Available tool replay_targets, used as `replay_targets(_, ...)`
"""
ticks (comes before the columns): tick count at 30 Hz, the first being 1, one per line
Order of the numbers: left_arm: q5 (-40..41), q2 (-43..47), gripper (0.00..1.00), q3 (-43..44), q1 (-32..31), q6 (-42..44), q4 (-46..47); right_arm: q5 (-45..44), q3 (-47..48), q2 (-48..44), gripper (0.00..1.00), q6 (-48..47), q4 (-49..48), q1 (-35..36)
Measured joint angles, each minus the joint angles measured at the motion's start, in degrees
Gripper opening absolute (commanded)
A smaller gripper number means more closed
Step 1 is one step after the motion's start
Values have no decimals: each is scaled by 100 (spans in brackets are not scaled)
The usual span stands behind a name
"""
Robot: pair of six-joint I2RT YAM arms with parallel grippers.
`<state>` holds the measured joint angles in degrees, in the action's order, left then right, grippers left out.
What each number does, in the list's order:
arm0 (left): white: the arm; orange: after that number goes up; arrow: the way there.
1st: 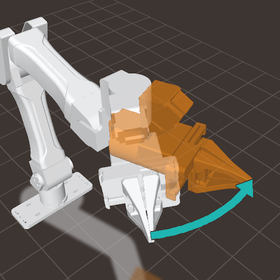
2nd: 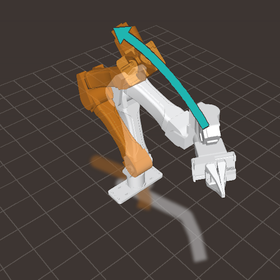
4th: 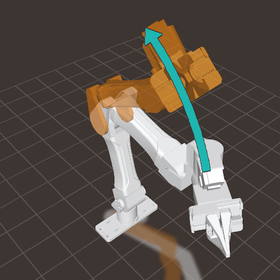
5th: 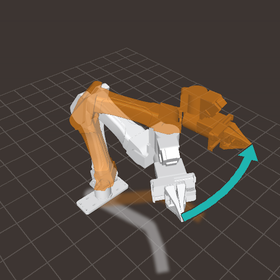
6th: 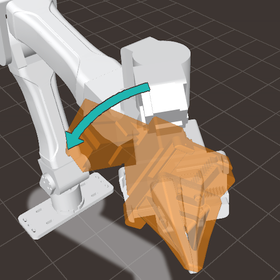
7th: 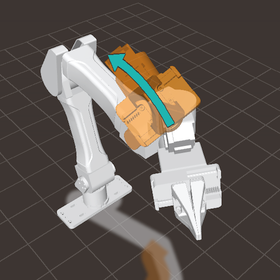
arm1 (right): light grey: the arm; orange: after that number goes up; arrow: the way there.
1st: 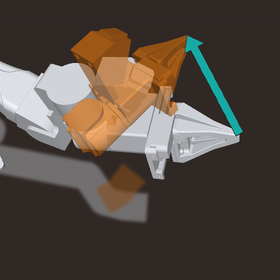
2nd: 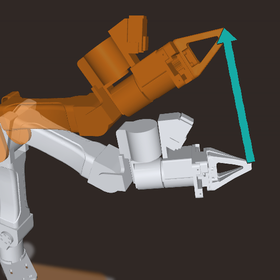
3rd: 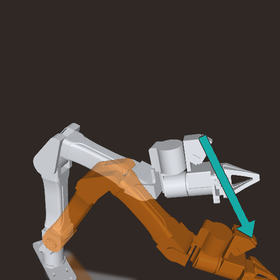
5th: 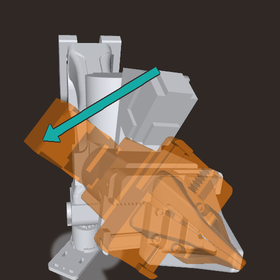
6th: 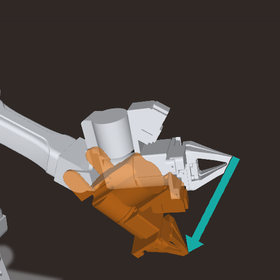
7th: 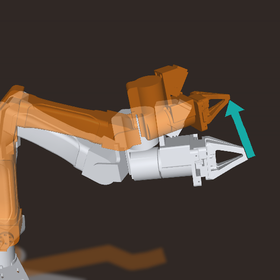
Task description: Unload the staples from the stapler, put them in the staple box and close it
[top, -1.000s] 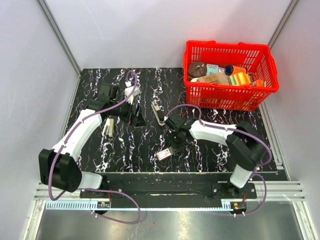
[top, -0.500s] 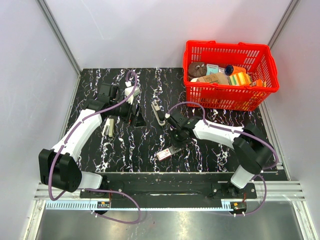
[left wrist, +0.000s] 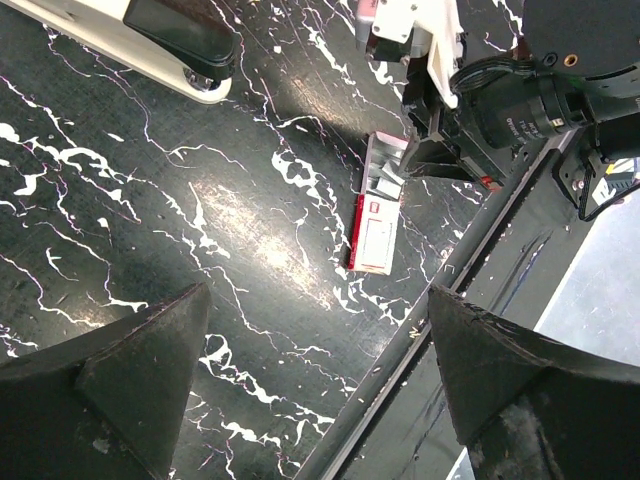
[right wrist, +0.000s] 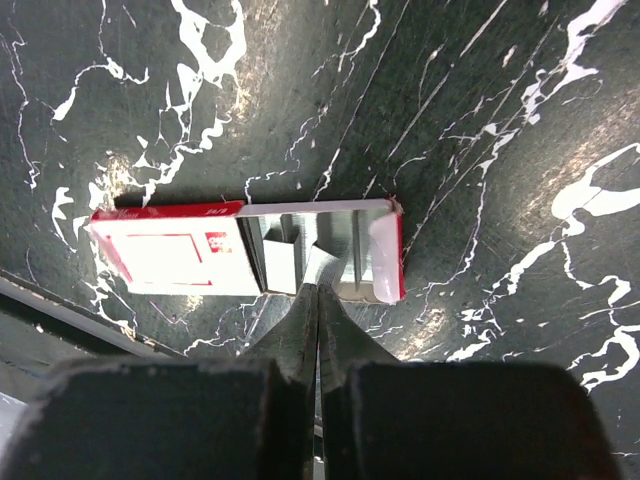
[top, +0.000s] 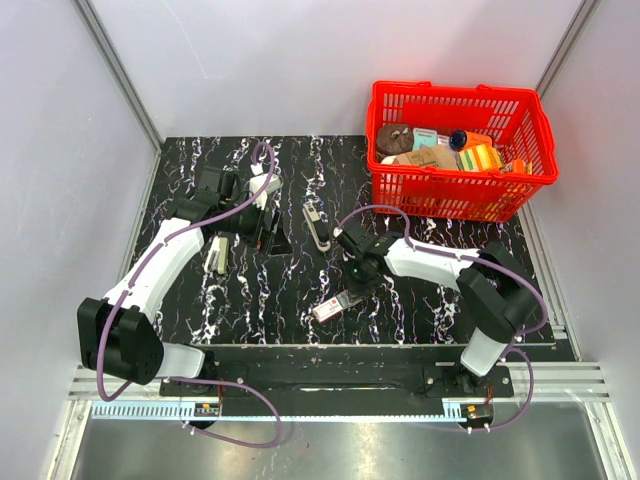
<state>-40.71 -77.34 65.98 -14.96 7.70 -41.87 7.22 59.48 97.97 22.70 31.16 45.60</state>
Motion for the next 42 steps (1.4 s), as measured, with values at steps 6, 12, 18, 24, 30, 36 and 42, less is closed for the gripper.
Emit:
replay_targets(6, 0, 0, 94, 0, 0, 2, -57, 35, -4, 70, 0, -22, -59, -52)
replay_targets(12, 0, -2, 94, 0, 0, 4, -59, 151, -4, 66, 0, -24, -111, -72)
replay_targets(18, -4, -66, 95, 0, -42, 155, -109, 293, 35, -225, 20, 2, -55, -74)
replay_targets(24, -15, -361, 95, 4, -389, 529, -299, 258, 122, -837, 23, 66, 0, -105)
replay_targets(30, -13, -761, 94, 11, -909, 776, -313, 225, -649, -1408, 11, 330, -251, -157)
replay_targets(36, 33, -1735, 93, 542, -1314, 791, -175, 273, -1814, -1779, 4, 887, -699, -157)
replay_targets(42, 365, -2382, 85, 868, -1792, 780, 328, 286, -2175, -1917, 0, 1333, -1464, -157)
